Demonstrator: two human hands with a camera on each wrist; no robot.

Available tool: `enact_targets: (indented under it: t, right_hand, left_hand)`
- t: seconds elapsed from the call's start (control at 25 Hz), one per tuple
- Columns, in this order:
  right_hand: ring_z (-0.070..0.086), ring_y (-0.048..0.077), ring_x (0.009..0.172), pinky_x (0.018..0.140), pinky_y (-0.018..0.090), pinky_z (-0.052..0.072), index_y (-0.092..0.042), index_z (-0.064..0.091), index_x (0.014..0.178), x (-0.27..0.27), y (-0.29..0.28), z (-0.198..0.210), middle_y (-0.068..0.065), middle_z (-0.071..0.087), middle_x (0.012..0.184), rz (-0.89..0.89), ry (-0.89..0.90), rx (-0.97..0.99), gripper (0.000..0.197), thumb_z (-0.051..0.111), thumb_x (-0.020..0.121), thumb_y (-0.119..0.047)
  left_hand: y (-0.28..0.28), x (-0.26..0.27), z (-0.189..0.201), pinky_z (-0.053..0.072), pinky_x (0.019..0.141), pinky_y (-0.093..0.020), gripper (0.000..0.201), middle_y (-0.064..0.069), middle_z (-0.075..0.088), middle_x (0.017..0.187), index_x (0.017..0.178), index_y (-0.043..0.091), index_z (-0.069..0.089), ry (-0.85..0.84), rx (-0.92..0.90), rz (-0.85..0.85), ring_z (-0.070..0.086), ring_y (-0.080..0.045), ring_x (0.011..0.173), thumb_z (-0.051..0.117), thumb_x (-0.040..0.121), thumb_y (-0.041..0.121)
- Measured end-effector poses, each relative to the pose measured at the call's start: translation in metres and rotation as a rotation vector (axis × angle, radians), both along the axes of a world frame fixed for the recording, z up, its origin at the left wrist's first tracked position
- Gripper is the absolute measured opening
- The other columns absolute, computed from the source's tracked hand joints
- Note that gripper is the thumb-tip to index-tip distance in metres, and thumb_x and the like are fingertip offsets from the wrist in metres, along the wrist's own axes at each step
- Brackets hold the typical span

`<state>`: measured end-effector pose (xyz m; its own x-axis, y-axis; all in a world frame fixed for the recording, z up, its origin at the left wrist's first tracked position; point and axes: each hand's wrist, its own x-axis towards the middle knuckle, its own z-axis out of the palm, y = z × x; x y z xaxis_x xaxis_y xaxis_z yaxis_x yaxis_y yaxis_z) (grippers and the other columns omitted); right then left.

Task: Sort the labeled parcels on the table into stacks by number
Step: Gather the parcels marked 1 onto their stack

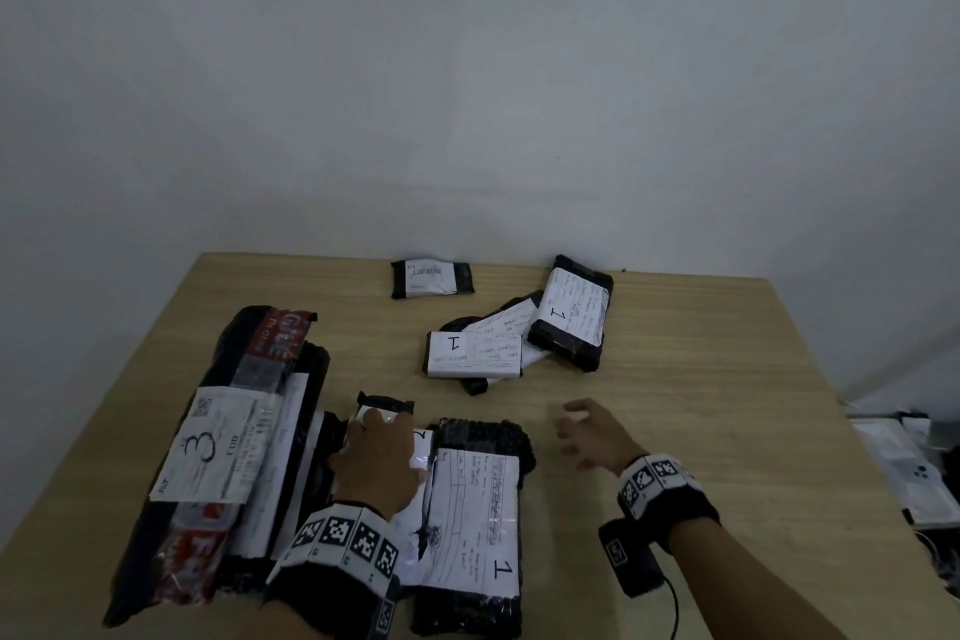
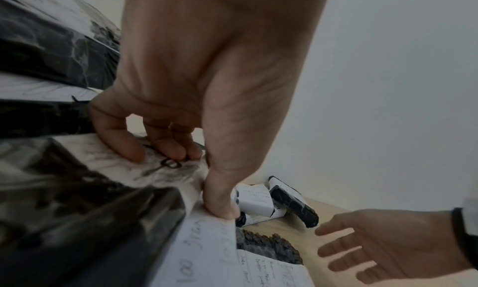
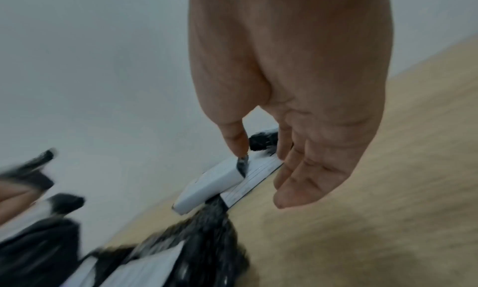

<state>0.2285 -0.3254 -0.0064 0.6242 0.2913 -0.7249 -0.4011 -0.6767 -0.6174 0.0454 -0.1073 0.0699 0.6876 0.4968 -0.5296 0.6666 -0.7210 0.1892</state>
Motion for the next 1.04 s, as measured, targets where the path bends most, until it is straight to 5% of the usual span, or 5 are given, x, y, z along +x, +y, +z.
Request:
enact_targets:
  t: [0.44,0.6,0.68,0.8,1.04]
  right_hand:
    - [0.051,0.039,0.124,0.081,0.041,0.053,-0.004,0.021,0.149,0.081,0.020,0.001,0.020,0.039,0.147,-0.859,-0.082,0.138,0.079,0.067,0.089,-0.028]
    - [0.067,0.031,0.103,0.069,0.037,0.057,-0.007,0.051,0.136,0.108,0.014,-0.017,0.015,0.063,0.130,-1.093,-0.008,0.333,0.092,0.080,0.062,-0.053]
    - [0.069,0.028,0.093,0.073,0.040,0.057,-0.011,0.061,0.125,0.124,0.017,-0.025,0.011,0.070,0.115,-1.099,-0.008,0.381,0.086,0.074,0.060,-0.067]
    - [0.061,0.020,0.071,0.057,0.032,0.047,-0.014,0.064,0.110,0.119,0.048,0.022,0.007,0.068,0.092,-0.937,-0.013,0.499,0.042,0.061,0.086,-0.048]
    - [0.060,0.018,0.094,0.060,0.020,0.058,-0.013,0.065,0.103,0.098,0.073,0.023,0.008,0.062,0.115,-0.698,0.161,0.691,0.014,0.056,0.093,-0.013]
  left_hand:
    - [-0.004,-0.029,0.018,0.048,0.085,-0.040,0.035,0.000,0.041,0.103,0.083,0.028,0.032,-0.227,-0.012,-0.012,0.043,-0.019,0.101,0.066,0.084,0.037]
    - [0.005,-0.030,0.026,0.047,0.086,-0.040,0.036,0.002,0.038,0.098,0.082,0.028,0.032,-0.240,-0.041,0.004,0.042,-0.018,0.101,0.067,0.083,0.035]
    - [0.011,-0.028,0.029,0.047,0.086,-0.040,0.036,0.001,0.039,0.099,0.082,0.028,0.033,-0.240,-0.039,0.016,0.043,-0.019,0.101,0.067,0.082,0.035]
    - [0.025,-0.024,0.031,0.049,0.085,-0.041,0.036,0.000,0.042,0.100,0.082,0.027,0.033,-0.240,0.001,0.037,0.045,-0.019,0.100,0.068,0.082,0.035]
    - [0.051,-0.025,0.022,0.049,0.082,-0.043,0.034,-0.001,0.043,0.101,0.080,0.027,0.035,-0.150,0.034,0.108,0.044,-0.021,0.100,0.068,0.082,0.031]
